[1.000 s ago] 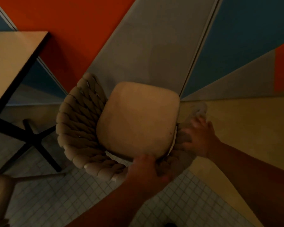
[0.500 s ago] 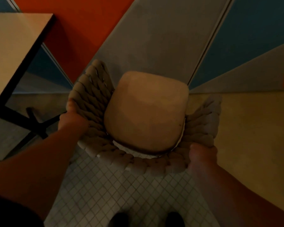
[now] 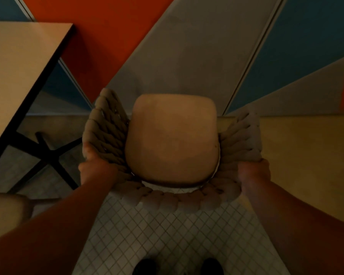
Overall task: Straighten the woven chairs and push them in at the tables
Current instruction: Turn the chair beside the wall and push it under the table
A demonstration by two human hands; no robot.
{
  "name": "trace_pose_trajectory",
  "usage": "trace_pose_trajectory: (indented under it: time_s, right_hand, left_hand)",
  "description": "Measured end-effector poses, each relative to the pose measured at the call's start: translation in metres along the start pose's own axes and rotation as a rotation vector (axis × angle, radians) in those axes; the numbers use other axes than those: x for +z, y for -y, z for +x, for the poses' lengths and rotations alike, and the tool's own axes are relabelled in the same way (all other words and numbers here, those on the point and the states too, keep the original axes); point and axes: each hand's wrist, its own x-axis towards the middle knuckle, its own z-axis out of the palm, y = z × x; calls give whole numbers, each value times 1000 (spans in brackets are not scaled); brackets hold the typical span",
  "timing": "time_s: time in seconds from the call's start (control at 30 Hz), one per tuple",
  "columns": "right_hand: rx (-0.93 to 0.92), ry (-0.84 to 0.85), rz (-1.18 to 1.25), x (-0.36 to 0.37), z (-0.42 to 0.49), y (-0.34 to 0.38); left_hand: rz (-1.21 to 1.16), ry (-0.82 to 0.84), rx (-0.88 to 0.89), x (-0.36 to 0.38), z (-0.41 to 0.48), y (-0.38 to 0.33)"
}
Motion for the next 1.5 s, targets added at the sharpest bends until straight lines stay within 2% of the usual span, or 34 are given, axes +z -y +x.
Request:
trace_pose_trajectory:
  time_s: [0.1, 0.4, 0.6, 0.73, 0.87, 0.93, 1.03, 1.17, 1.23, 1.3, 1.4, 1.5]
  right_hand:
    - [-82, -20, -233, -9, 15, 17]
    - [-259, 45, -520, 0, 54, 61]
    - [-312, 58, -602, 4, 70, 65]
    - [-363, 32, -541, 1, 64, 60]
    - [-626, 58, -722, -5, 42, 44]
    - [-681, 110, -951, -10, 22, 33]
    - [-697, 241, -1216, -16, -23, 10]
    - [-673, 478, -1334, -17, -88, -15]
    - [-655, 552, -1325, -11, -115, -19]
    - [-712, 606, -1316, 2, -140, -23]
    - [-759, 650, -1347, 27, -167, -31]
    - [-783, 603, -1395, 45, -172, -38]
  left_hand:
    - [-70, -27, -52, 13, -25, 16]
    - [-164, -53, -188, 50, -84, 47]
    - [-142, -85, -184, 56, -93, 42]
    - [-133, -110, -146, 56, -94, 43]
    - [-110, -108, -121, 58, -96, 46]
    - [28, -97, -111, 59, -94, 44]
    - [405, -23, -27, 55, -94, 42]
    - [628, 87, 319, 25, -78, 55]
    - [717, 141, 532, 1, -52, 64]
    - [836, 188, 684, -26, -13, 66]
    - [1092, 211, 765, -62, 40, 47]
    - [1298, 356, 815, -71, 62, 20]
